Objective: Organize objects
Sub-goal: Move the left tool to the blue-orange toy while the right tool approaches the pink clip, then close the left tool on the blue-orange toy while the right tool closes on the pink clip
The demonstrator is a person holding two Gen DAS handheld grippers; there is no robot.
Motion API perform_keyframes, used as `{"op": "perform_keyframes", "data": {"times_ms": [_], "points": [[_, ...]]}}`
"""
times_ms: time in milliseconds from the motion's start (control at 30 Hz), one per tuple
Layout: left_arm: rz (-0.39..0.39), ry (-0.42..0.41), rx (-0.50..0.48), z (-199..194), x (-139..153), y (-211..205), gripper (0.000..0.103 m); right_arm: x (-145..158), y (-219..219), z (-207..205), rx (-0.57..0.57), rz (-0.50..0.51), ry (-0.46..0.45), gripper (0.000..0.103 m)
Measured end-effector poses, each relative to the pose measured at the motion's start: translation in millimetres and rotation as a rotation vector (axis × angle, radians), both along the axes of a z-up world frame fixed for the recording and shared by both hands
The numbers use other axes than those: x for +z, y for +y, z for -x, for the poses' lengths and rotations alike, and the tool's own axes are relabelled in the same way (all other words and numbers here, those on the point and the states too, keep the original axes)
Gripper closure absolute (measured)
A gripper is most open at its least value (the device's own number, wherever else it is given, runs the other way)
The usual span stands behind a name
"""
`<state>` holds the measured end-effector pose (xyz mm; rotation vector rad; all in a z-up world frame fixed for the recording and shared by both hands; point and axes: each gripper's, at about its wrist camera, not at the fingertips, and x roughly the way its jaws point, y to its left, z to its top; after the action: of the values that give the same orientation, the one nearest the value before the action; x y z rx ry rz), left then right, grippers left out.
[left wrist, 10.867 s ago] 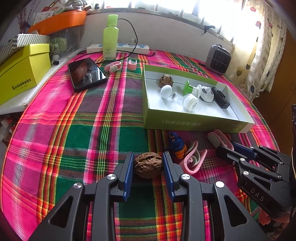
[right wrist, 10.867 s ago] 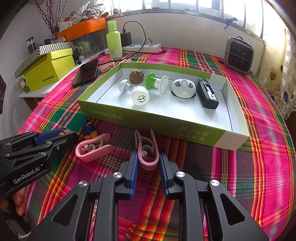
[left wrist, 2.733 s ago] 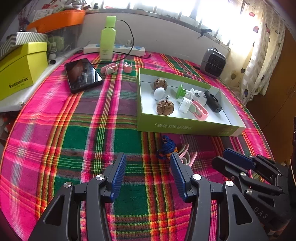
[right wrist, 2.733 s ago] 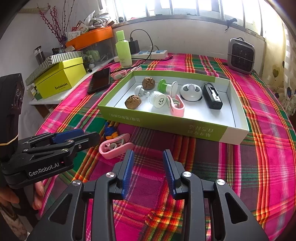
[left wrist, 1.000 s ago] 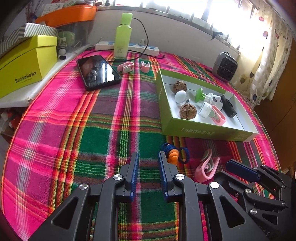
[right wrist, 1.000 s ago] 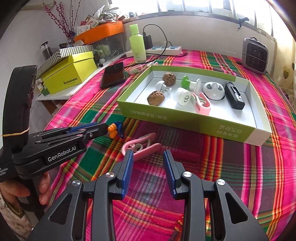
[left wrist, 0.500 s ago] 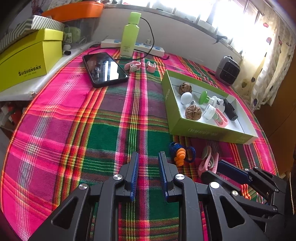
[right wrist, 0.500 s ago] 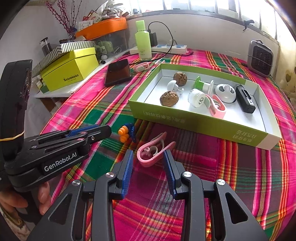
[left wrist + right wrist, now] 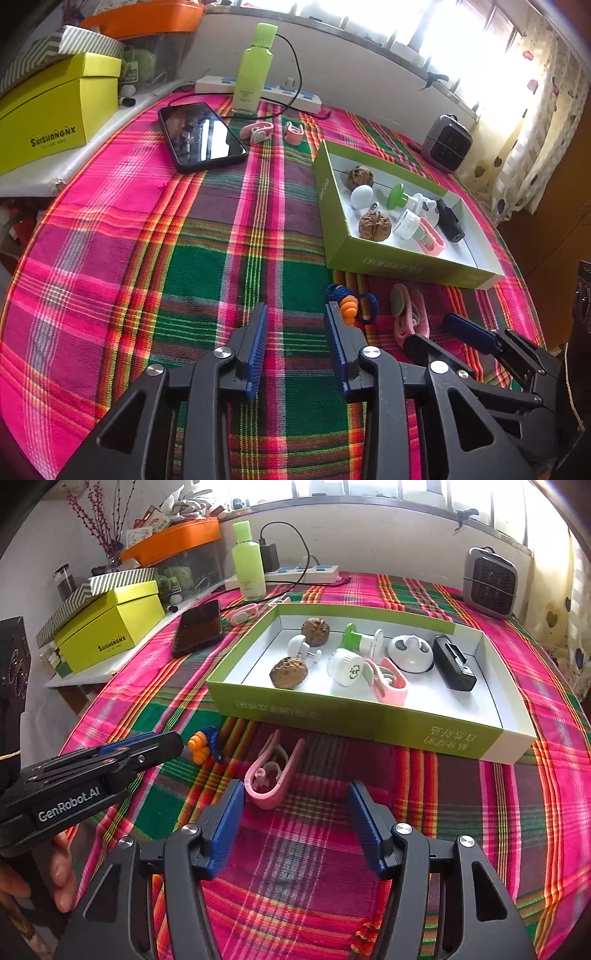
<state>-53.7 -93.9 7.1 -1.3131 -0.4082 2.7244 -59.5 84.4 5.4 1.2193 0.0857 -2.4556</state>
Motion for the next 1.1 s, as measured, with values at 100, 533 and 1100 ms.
{"op": "perform_keyframes", "data": {"times_ms": [100, 533, 1100], "points": [[-0.008, 0.000, -0.008, 0, 1, 3, 0.068, -1, -2, 2, 0.008, 0.007, -0.006, 0.045], [-0.034, 0.011, -0.019, -1, 6, 4, 0.060, -3, -11, 10, 0.019, -0.060, 0.023, 0.045], [-0.028, -0.003, -0.049, 4, 6, 14, 0.060, -2, -3, 11, 0.017, -0.096, 0.042, 0.066]]}}
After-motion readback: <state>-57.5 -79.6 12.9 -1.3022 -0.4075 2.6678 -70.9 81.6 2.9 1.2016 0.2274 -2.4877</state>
